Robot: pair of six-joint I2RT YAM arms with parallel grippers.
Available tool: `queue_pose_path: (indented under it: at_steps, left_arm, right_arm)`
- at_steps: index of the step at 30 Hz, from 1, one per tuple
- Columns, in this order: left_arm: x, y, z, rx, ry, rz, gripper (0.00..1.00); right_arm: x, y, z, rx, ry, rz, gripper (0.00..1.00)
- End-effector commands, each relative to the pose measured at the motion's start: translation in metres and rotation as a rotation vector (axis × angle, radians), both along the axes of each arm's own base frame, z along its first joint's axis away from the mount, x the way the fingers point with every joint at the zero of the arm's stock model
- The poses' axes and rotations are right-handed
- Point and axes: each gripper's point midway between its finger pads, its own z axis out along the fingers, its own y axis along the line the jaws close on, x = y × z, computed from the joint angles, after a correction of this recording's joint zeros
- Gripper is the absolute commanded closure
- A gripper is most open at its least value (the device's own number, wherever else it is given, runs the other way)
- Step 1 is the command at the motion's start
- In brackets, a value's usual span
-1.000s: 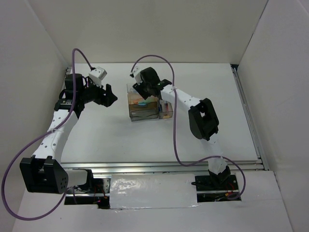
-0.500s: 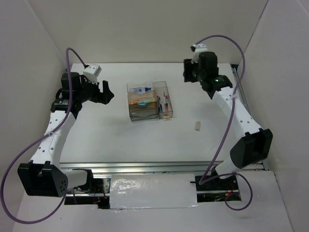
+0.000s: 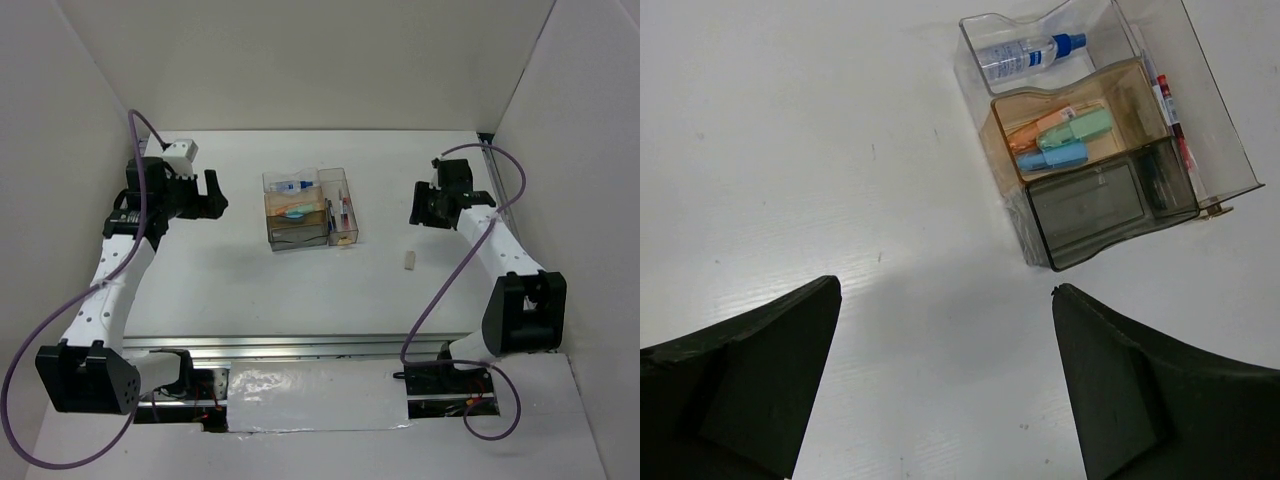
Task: Sort the stationery into containers
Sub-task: Grab a piece of stationery with the right arm
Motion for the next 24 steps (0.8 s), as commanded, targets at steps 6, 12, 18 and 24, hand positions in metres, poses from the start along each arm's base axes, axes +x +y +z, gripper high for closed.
queue_pose_path:
  at_steps: [6, 12, 18, 24]
  left_arm:
    - [-0.014, 0.007, 0.010, 0.002, -0.052, 0.043, 0.01]
    - [-0.016, 0.008, 0.002, 0.003, -0.042, 0.054, 0.01]
    - [-0.015, 0.006, -0.003, -0.006, -0.016, 0.043, 0.01]
    - [-0.013, 0.005, -0.010, -0.009, 0.006, 0.043, 0.01]
  right_arm:
    - [-0.010, -0.001, -0.033, 0.096, 0.132, -0.064, 0.42]
    - [-0.010, -0.003, -0.057, 0.087, 0.204, -0.078, 0.42]
    - [-0.009, -0.002, -0.076, 0.093, 0.272, -0.080, 0.41]
    - [-0.012, -0.001, -0.095, 0.091, 0.354, -0.069, 0.40]
